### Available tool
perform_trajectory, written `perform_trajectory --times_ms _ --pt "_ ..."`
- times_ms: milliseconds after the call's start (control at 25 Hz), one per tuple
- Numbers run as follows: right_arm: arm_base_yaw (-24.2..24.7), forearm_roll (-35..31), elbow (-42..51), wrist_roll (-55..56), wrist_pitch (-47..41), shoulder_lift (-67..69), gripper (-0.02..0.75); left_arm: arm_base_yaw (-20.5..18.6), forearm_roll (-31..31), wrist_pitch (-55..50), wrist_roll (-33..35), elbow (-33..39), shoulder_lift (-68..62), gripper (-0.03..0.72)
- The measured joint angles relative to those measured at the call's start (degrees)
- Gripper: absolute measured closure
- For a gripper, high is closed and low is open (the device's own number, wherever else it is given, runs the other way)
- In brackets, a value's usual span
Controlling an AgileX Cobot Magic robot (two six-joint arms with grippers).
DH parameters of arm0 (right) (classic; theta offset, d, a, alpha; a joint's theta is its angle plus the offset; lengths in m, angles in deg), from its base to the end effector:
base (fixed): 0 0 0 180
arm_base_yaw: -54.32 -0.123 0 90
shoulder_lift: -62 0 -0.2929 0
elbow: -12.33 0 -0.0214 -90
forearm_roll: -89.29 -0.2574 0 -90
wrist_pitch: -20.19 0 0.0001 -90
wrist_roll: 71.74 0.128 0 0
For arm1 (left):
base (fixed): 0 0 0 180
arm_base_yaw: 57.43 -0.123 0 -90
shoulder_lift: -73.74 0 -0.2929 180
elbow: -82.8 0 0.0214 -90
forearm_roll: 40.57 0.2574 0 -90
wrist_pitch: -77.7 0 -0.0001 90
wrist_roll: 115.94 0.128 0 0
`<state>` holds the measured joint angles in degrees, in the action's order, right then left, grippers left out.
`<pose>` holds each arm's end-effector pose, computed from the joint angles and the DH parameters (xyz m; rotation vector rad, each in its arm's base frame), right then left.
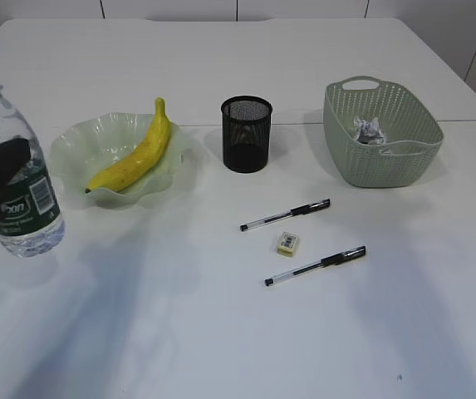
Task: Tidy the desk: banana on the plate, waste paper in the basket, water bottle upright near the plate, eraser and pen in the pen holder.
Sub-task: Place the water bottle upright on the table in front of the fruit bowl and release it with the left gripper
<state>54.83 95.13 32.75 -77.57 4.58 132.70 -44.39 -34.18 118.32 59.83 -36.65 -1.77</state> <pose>0.2835 -0.0060 0.3790 -0.1589 1.8580 -0.1701 0.2393 -0.0649 0.2235 0.2536 1.6541 -0.2242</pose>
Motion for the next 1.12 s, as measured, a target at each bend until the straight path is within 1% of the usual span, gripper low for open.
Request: perform_trajectory --times_ms 240,320,520,720,920,1120 --pt "0.00 0.47 0.00 0.00 0.00 0.00 0.363 0.00 -1.39 17.03 0.00 -0.34 -15.16 0.323" --pt "0.00 1.25 0.00 0.00 0.00 0.00 0.363 0.00 -2.11 20.43 0.00 -0.69 -19.81 0.324" --pt "0.00 2.41 0.00 0.00 0.15 0.00 0.364 0.00 -2.45 20.84 0.25 -0.78 -27.51 0.324" --pt "0.00 2.54 0.00 0.00 1.90 0.00 0.365 0.00 -2.34 21.21 2.01 -0.82 -30.15 0.324" --pt "0.00 2.54 0.00 0.00 4.46 0.00 0.365 0.00 -2.34 21.65 2.46 -1.87 -32.45 0.324" --pt "0.00 2.56 0.00 0.00 5.03 0.00 0.365 0.00 -2.34 24.09 2.56 -2.86 -34.73 0.324"
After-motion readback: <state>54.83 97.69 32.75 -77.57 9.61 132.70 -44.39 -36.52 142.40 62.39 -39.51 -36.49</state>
